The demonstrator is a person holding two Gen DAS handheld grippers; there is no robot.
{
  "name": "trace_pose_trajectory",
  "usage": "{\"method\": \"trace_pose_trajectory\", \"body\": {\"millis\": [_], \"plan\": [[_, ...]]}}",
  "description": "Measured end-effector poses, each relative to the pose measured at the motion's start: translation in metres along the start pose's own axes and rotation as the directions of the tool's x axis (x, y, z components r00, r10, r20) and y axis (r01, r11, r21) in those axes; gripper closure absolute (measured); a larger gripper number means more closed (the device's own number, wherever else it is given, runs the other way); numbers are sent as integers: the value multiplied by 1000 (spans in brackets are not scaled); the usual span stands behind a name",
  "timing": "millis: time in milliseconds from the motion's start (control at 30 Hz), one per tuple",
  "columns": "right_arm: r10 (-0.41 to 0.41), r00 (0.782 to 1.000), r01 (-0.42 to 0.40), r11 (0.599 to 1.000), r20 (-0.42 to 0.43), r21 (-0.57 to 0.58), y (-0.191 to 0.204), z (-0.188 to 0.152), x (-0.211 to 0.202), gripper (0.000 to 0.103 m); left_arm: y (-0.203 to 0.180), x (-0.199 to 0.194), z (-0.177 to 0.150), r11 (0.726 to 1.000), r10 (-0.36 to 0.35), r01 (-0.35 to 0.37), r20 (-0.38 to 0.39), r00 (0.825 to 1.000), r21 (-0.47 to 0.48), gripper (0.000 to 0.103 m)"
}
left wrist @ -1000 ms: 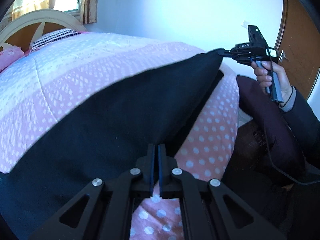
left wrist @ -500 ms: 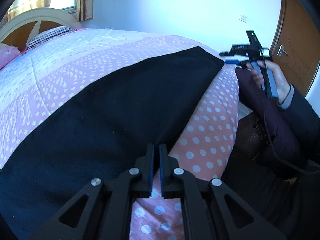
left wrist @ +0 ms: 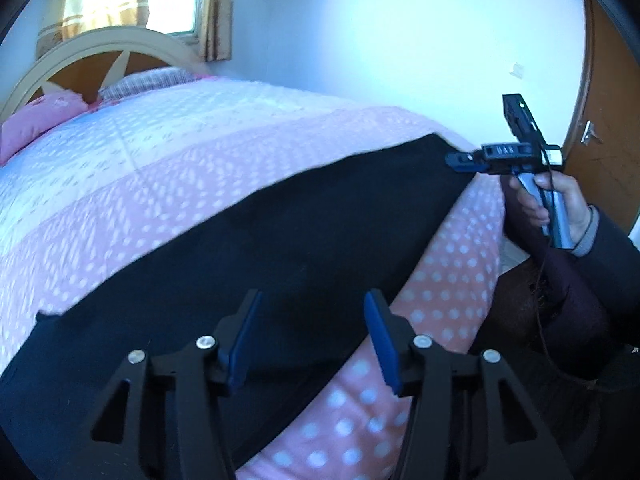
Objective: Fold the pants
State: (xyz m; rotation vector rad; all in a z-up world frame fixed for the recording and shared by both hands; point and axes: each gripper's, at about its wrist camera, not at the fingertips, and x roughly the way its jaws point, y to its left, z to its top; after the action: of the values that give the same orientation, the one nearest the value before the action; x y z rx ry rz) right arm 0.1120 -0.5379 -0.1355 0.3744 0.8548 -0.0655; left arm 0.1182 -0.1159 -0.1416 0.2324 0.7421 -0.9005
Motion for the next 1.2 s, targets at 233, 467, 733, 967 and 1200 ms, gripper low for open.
{"method": "trace_pose_trajectory", "body": {"millis": [233, 467, 733, 967, 1200], "plan": [[-63, 998, 69, 973, 31, -222, 71, -8, -7, 56, -6, 11, -27, 998, 33, -31, -57, 998, 49, 44], [185, 977, -211, 873, -103, -440, 186, -39, 25, 56, 12, -11, -23, 996, 85, -85, -4, 996, -5, 43], [75, 970, -197, 796, -229, -573, 195, -68, 36, 55, 88, -61, -52, 942, 302, -301, -12, 953, -146, 37], [224, 955, -293, 812, -194, -505, 221, -31, 18, 56, 159, -119, -100, 831, 481, -473, -49, 875, -293, 36], [364, 892, -448, 785, -266, -427, 309, 2, 67, 56, 186, -134, -135, 767, 548, -531, -64, 834, -361, 33]]}}
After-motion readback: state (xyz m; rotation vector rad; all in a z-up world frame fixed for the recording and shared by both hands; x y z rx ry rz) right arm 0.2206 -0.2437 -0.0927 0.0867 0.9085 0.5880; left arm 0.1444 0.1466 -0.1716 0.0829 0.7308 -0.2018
